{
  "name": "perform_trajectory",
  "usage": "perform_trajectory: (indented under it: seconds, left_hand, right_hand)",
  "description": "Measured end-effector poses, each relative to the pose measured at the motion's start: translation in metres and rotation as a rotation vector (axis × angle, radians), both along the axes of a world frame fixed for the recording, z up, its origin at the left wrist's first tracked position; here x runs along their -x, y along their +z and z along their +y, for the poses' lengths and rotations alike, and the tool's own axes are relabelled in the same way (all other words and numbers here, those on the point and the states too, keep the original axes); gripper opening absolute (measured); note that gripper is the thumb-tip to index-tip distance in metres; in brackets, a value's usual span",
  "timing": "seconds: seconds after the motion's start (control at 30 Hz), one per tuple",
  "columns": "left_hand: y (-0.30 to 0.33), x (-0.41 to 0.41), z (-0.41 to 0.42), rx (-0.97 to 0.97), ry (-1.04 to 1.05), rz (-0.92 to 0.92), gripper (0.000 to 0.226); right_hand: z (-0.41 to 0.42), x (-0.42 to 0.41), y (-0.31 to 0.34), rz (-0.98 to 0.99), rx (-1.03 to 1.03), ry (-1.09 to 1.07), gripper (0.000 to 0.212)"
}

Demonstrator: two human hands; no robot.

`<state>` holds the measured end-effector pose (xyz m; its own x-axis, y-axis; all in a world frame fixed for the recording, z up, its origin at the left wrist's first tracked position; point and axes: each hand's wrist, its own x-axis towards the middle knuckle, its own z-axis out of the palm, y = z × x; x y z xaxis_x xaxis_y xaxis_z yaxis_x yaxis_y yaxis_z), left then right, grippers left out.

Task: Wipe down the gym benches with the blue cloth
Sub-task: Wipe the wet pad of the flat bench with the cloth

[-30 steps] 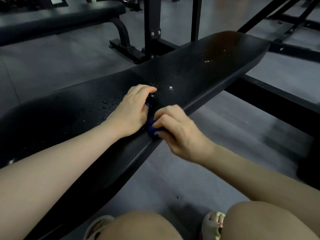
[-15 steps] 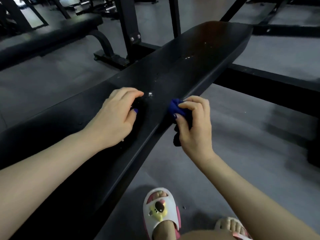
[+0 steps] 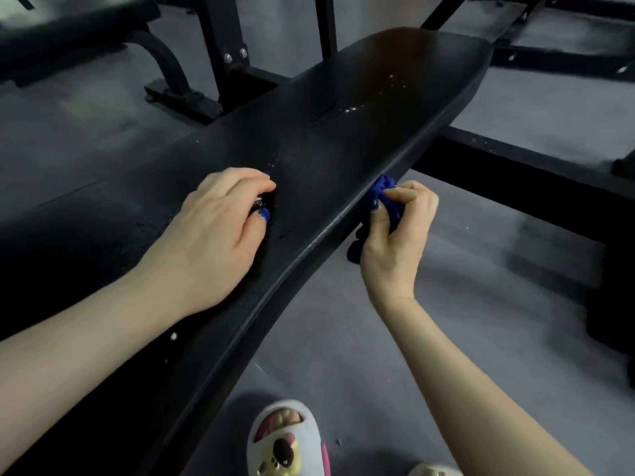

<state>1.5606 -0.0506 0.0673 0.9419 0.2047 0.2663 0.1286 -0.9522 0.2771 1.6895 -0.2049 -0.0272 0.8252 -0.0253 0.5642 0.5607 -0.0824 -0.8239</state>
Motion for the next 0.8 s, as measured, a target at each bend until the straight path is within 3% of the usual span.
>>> perform_trajectory:
  seconds: [0.17,0.23,0.47,0.8]
  left_hand:
    - [-0.003,0.001,0.002,0.016,-0.002,-0.011,0.036]
    - [-0.004,0.000,0.002,0.017,0.000,-0.015,0.036]
    - [0.000,0.002,0.000,0.037,0.025,0.003,0.040]
    - [0.004,0.004,-0.002,0.050,0.015,0.006,0.038]
  right_hand:
    - [-0.026,0.035,0.015,-0.305,0.259,0.285,0.015]
    - [-0.036,0.025,0.036,-0.387,0.357,0.305,0.017]
    - [-0.027,0.002,0.089,-0.338,0.815,0.394,0.015]
    - [-0.021,0.004,0.113,-0.374,1.074,0.424,0.013]
